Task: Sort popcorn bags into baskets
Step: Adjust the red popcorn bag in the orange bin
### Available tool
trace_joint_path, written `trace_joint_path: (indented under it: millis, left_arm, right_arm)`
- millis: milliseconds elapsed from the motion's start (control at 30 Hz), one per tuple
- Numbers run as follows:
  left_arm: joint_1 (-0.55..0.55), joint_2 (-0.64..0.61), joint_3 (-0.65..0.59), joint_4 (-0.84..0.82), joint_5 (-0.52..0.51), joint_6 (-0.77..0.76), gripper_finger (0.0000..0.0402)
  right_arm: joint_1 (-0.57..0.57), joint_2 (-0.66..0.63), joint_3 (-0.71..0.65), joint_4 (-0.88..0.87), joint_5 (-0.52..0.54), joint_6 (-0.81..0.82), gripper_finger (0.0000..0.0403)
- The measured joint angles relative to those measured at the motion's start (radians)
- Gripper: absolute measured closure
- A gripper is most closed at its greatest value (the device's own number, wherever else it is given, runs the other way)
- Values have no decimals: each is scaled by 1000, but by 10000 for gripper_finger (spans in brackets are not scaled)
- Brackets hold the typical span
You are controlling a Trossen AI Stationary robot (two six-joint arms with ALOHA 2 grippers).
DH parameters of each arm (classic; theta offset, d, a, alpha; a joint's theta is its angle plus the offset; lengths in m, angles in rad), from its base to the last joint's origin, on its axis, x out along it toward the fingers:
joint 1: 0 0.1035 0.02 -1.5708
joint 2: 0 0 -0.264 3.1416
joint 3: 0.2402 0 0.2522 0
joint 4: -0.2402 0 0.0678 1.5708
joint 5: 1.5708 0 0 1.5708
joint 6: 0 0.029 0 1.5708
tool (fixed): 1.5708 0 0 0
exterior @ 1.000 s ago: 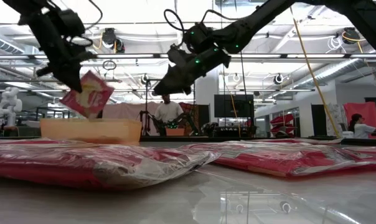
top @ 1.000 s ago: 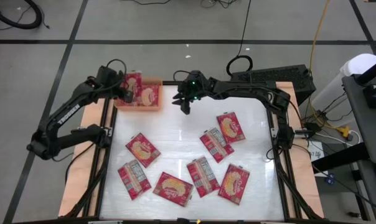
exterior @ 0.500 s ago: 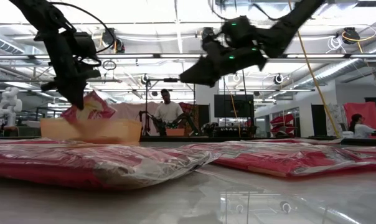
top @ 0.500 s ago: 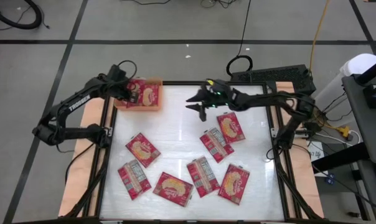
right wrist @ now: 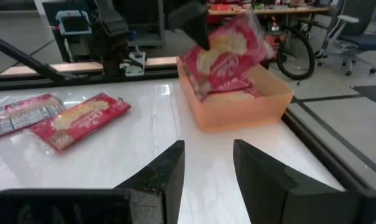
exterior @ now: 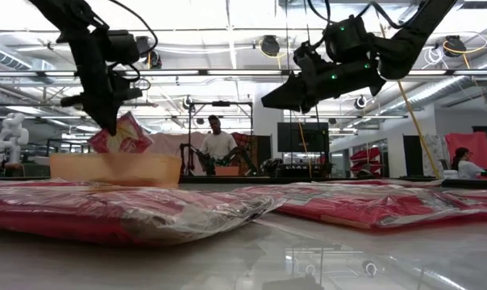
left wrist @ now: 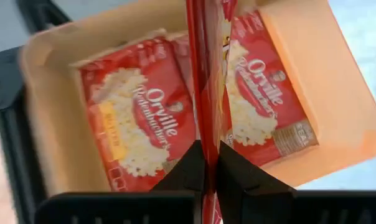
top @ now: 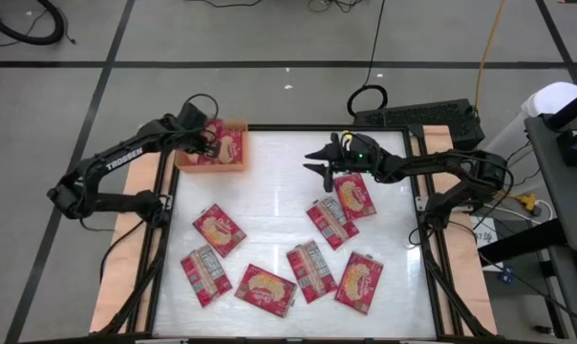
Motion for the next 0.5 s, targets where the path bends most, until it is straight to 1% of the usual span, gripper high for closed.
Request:
trace_joint_path:
  millis: [133, 267, 300, 367, 500]
  left_arm:
    - [-27, 1, 62, -105, -25, -59, 389]
    - [-42, 24, 94, -229, -152, -111, 389]
    - [-34, 30, 94, -246, -165, -113, 389]
    - [-8, 48, 94, -261, -166, -98, 389]
    - [37, 116, 93, -253, -114, -41, 389]
  right_arm:
    - [0, 0, 0, -6, -3, 1, 271]
    - [0, 0, 0, -6, -5, -18, 271]
    - [0, 0, 0, -7, -5, -19, 271]
    - [0, 0, 0, -7, -5, -20, 271]
    - [3, 0, 0, -8, -8, -20, 271]
